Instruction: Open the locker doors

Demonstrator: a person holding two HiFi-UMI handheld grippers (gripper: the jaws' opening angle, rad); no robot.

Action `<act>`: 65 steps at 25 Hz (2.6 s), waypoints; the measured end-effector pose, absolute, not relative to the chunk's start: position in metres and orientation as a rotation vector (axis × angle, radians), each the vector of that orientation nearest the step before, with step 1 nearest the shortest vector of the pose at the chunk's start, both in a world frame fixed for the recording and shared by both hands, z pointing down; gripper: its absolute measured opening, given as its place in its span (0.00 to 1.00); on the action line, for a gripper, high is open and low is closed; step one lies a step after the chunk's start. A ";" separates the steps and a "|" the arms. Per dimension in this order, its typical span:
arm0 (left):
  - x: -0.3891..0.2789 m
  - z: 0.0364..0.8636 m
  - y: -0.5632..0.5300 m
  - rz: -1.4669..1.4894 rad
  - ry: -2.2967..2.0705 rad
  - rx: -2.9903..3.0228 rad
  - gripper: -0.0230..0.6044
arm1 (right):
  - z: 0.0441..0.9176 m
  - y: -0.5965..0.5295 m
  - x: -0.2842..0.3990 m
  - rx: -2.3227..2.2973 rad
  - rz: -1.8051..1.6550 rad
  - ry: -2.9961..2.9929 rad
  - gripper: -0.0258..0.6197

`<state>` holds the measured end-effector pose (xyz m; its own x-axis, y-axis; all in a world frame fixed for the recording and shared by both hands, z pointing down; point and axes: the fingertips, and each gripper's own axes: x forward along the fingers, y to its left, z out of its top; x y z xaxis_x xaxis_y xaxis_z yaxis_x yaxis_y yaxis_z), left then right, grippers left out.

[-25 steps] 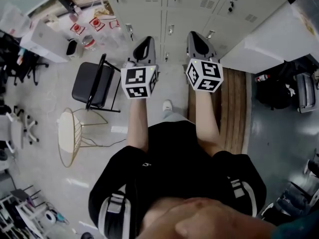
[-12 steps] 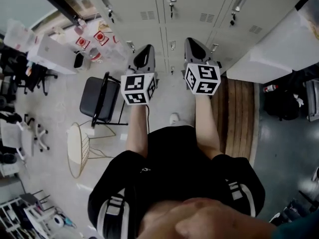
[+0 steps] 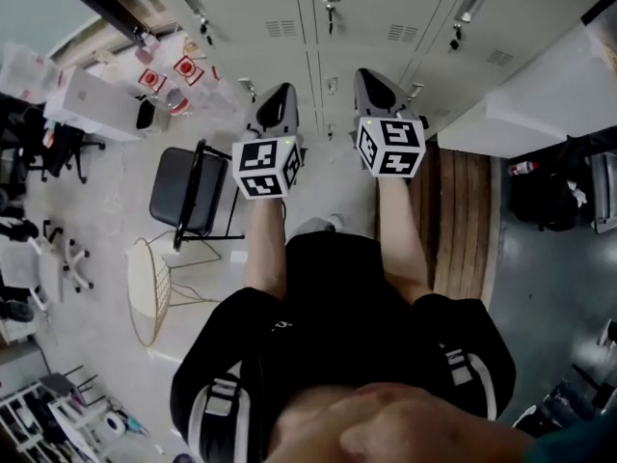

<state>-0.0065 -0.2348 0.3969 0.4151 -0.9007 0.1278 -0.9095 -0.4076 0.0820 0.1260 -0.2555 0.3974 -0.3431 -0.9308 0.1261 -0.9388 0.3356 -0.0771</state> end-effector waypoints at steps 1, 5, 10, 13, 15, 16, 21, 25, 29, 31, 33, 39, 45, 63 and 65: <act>-0.007 0.399 -0.238 0.093 -1.621 2.520 0.05 | 0.398 -0.257 0.123 1.761 0.198 -2.516 0.07; 0.000 0.401 -0.252 0.102 -1.606 2.534 0.05 | 0.391 -0.265 0.121 1.793 0.124 -2.518 0.07; 0.008 0.396 -0.271 0.082 -1.562 2.560 0.05 | 0.383 -0.283 0.119 1.794 0.118 -2.525 0.07; 0.008 0.389 -0.283 0.086 -1.558 2.575 0.05 | 0.380 -0.295 0.113 1.790 0.112 -2.532 0.07; 0.008 0.384 -0.288 0.081 -1.554 2.589 0.05 | 0.382 -0.299 0.102 1.759 0.090 -2.530 0.07; 0.008 0.383 -0.291 0.079 -1.548 2.594 0.05 | 0.383 -0.302 0.097 1.748 0.076 -2.524 0.07; 0.004 0.388 -0.305 0.079 -1.520 2.590 0.05 | 0.382 -0.321 0.094 1.786 0.047 -2.460 0.07; 0.002 0.384 -0.318 0.048 -1.510 2.581 0.05 | 0.383 -0.335 0.093 1.788 0.042 -2.435 0.07; 0.002 0.381 -0.326 0.033 -1.494 2.598 0.05 | 0.385 -0.347 0.085 1.773 0.012 -2.415 0.07; -0.001 0.382 -0.330 0.036 -1.492 2.592 0.05 | 0.385 -0.352 0.082 1.769 0.010 -2.408 0.08; -0.002 0.382 -0.335 0.039 -1.485 2.596 0.05 | 0.386 -0.359 0.079 1.761 0.010 -2.405 0.09; -0.012 0.384 -0.349 0.040 -1.494 2.584 0.05 | 0.400 -0.377 0.072 1.743 0.045 -2.369 0.10; -0.024 0.387 -0.360 0.039 -1.508 2.563 0.05 | 0.409 -0.390 0.072 1.763 0.080 -2.320 0.10; -0.044 0.396 -0.379 0.058 -1.528 2.534 0.05 | 0.418 -0.414 0.076 1.846 0.119 -2.240 0.10; -0.045 0.397 -0.380 0.061 -1.530 2.532 0.05 | 0.417 -0.415 0.077 1.856 0.131 -2.244 0.10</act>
